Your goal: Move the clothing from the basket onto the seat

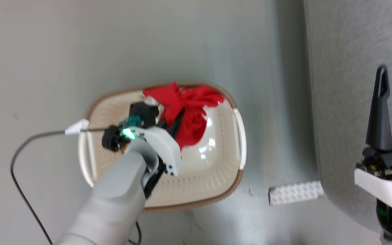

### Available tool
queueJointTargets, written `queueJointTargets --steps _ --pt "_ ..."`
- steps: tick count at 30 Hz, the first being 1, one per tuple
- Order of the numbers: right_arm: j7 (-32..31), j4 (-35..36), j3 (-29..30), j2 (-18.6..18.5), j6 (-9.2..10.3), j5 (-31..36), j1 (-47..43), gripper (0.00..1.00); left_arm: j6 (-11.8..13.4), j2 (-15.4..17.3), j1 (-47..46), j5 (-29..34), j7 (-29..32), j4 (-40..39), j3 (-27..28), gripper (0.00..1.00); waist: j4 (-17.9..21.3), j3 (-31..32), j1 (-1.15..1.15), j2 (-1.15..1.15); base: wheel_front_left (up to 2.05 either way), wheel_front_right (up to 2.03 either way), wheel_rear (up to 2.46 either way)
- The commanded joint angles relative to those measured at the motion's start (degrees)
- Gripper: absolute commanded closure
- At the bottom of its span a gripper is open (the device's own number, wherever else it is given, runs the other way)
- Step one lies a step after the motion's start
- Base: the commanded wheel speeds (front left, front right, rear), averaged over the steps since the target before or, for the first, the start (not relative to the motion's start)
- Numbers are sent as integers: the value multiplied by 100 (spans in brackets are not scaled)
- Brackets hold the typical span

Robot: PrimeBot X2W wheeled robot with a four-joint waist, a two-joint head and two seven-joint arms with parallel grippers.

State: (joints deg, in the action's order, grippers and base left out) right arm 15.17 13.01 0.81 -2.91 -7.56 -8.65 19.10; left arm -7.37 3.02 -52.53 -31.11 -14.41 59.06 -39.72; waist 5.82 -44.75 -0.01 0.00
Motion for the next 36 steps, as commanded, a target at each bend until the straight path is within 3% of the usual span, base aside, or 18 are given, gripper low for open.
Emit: queueJointTargets --steps 1,7,21,27,36 --pt "-3 -56 60 1 15 2 -116 0 -13 40 147 -93 -40 -51 -13 100 -180 564 1 0 0 0 0" --pt "-4 -513 238 1 15 76 -599 0 -5 97 776 -220 -80 -554 178 100 -360 1605 1 0 0 0 0" --pt "-4 -1602 232 2 15 201 -1761 0 534 550 2887 128 -74 -2433 1149 100 -671 3814 1 0 0 0 0" --pt "-4 -2000 130 0 15 191 -2158 0 673 730 3603 329 -75 -2911 1485 100 -743 4429 1 0 0 0 0" --pt "-4 -2298 75 -1 15 50 -2443 0 878 1000 4380 628 -74 -3608 2148 100 -889 4832 1 0 0 0 0"
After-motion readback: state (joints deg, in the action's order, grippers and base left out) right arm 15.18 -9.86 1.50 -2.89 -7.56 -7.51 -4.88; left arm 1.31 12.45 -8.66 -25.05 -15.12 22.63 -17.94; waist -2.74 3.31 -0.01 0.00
